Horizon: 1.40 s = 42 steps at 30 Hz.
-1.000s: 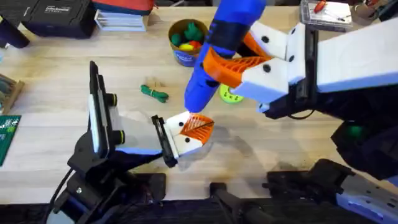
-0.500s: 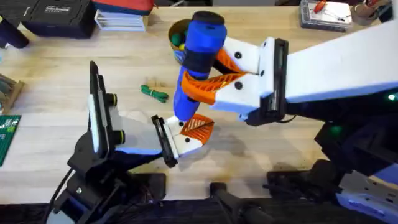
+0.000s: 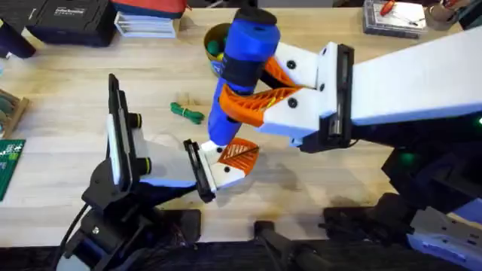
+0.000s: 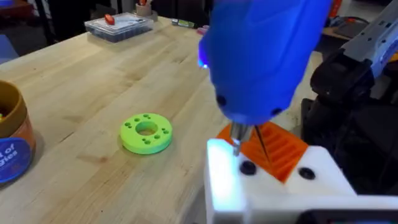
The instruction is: Pick up the gripper from the table and insert it into the empty holder that is missing its gripper. Then pick up a screw, insert it into the mounting hole, and use the screwdriver to tighten it. Finally, clean up the table by picking up the vegetable and placing it into the bucket.
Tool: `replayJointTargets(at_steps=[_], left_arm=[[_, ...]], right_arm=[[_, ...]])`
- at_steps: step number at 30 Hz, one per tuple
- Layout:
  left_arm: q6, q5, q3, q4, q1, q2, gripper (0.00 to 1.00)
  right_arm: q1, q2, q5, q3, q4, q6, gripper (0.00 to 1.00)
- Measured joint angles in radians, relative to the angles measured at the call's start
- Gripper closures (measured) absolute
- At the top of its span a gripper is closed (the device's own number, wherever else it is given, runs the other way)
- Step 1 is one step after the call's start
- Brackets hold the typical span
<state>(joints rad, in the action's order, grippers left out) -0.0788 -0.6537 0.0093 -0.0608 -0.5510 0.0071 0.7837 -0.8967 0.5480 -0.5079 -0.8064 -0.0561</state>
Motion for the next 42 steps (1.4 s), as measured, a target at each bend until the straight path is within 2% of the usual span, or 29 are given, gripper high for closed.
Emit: replayJointTargets(at_steps=[11,35,39,42], left_arm=[[0.0,0.0,0.0,0.0,0.0,0.0,0.992],[0.0,0.0,0.0,0.0,0.0,0.0,0.992],[0.0,0.0,0.0,0.0,0.0,0.0,0.992],[0.0,0.0,0.0,0.0,0.0,0.0,0.992]], right_arm=[[-0.003,0.0,0.0,-0.002,0.011,-0.064,0.97],[-0.006,0.0,-0.004,-0.019,0.091,-0.055,0.97],[-0.008,0.0,-0.004,-0.019,0.077,-0.055,0.97],[-0.021,0.0,0.0,-0.019,0.007,-0.055,0.97]])
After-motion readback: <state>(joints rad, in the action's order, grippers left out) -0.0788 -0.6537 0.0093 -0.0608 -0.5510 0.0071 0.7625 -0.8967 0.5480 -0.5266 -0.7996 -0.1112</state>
